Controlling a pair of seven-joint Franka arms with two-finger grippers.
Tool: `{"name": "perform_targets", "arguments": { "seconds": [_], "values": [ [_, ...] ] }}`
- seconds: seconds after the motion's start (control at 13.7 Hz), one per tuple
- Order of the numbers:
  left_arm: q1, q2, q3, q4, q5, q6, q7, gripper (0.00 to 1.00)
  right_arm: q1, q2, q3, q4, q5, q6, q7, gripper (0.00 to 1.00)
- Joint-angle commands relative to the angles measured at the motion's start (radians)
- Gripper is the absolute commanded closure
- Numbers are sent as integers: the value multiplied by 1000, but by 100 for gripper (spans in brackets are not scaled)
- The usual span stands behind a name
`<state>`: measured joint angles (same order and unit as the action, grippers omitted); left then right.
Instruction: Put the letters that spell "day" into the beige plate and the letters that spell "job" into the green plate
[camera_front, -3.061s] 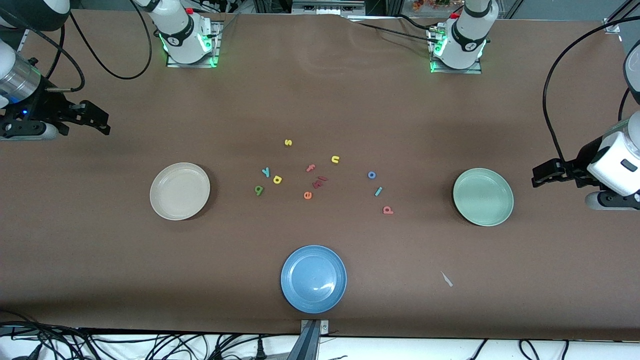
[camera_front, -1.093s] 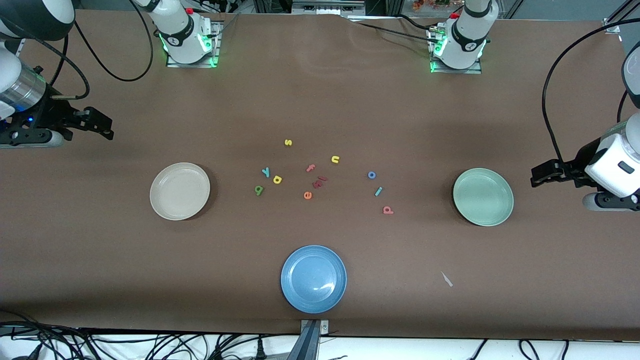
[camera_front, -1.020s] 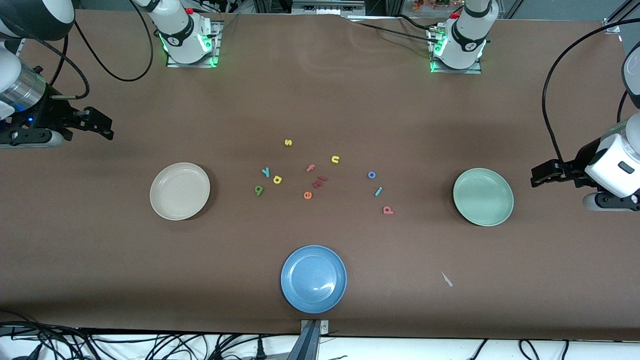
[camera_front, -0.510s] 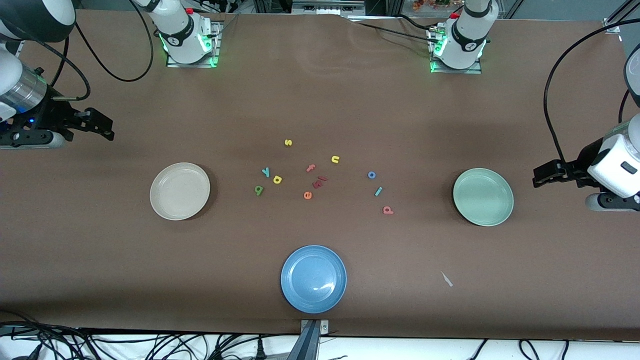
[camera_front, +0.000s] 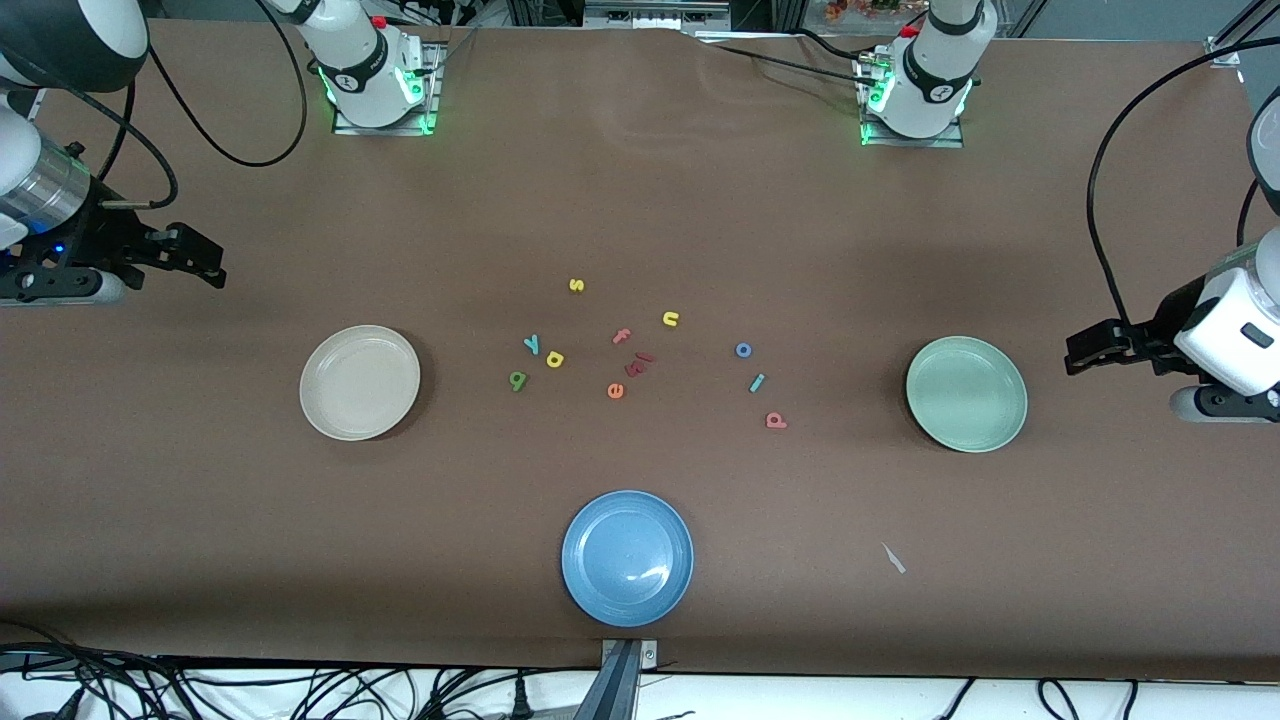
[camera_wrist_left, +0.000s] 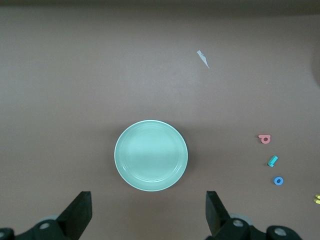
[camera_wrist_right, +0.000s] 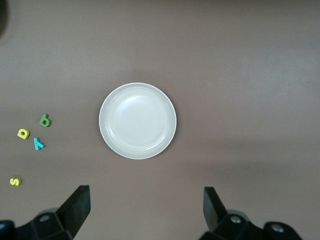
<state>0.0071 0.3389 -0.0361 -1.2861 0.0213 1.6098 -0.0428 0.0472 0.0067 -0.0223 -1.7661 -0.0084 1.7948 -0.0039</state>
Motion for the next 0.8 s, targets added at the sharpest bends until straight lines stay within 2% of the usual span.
{"name": "perform_targets", "arguments": {
  "seconds": [0.0, 0.73],
  "values": [
    [-7, -6, 1, 5, 9, -11, 14, 0, -7, 10, 4, 27, -4, -14, -13, 0],
    [-9, 3, 1, 4, 16, -11, 15, 0, -6, 10, 4, 27, -4, -14, -13, 0]
  ]
}}
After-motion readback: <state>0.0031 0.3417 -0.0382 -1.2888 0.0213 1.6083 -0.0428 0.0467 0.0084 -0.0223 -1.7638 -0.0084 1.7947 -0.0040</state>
